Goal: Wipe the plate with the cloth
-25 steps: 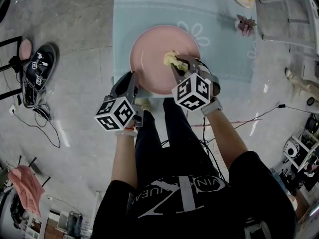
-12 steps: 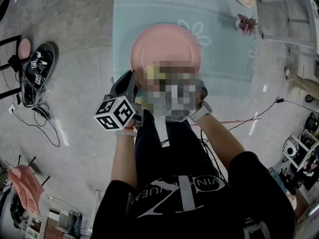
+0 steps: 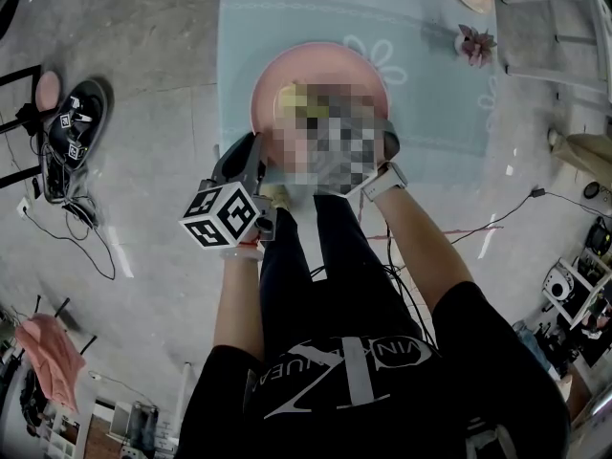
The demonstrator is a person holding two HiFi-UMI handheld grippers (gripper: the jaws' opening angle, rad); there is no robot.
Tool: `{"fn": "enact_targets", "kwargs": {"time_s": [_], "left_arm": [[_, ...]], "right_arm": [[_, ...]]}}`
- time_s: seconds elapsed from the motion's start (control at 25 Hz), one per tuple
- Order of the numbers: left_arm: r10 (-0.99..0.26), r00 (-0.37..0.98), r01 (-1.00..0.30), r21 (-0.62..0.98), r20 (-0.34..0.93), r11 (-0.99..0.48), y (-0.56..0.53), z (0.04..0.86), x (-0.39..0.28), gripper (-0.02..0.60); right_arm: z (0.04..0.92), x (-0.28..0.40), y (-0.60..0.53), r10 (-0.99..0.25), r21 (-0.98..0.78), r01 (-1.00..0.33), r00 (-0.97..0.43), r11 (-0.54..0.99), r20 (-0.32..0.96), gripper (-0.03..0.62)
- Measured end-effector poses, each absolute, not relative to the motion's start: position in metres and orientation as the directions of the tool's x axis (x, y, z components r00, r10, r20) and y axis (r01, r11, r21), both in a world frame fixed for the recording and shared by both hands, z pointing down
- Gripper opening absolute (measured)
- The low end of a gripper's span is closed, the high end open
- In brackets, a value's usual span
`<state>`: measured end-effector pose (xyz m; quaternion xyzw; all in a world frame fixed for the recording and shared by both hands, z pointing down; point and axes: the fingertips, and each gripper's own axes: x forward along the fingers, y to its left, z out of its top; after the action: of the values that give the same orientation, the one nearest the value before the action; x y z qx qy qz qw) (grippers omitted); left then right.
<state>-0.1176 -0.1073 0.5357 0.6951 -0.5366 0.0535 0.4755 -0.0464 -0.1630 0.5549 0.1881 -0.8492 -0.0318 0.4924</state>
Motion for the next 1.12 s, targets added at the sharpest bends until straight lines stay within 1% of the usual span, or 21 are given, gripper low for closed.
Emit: {"fn": "enact_targets", "kwargs": {"time_s": [0.28,0.56,0.84,1.12], "left_arm": [[-0.695,0.421,-0.795,0.606,0.582,0.026,-0.107,0.535,-0.117,0.0],[-0.694,0.421,-0.795,0.606,0.584,0.028,-0.107,0.537,-0.117,0.0],[-0.69,0.424,-0.791,0.611,0.586,0.033,-0.107,0.536,-0.117,0.0],[-0.689,0.428,-0.787,0.616,0.585,0.034,-0.107,0.537,-0.117,0.0]], "right_arm": [[0.555,-0.002,-0.186,-0.419,0.288,-0.36,-0.368,0.887,0.83,0.078],[0.556,0.033,-0.172,-0.437,0.311,-0.383,-0.308,0.87,0.845,0.078],[0.556,0.041,-0.138,-0.404,0.289,-0.36,-0.302,0.887,0.864,0.078],[0.557,0.018,-0.104,-0.321,0.21,-0.318,-0.35,0.924,0.88,0.078]]}}
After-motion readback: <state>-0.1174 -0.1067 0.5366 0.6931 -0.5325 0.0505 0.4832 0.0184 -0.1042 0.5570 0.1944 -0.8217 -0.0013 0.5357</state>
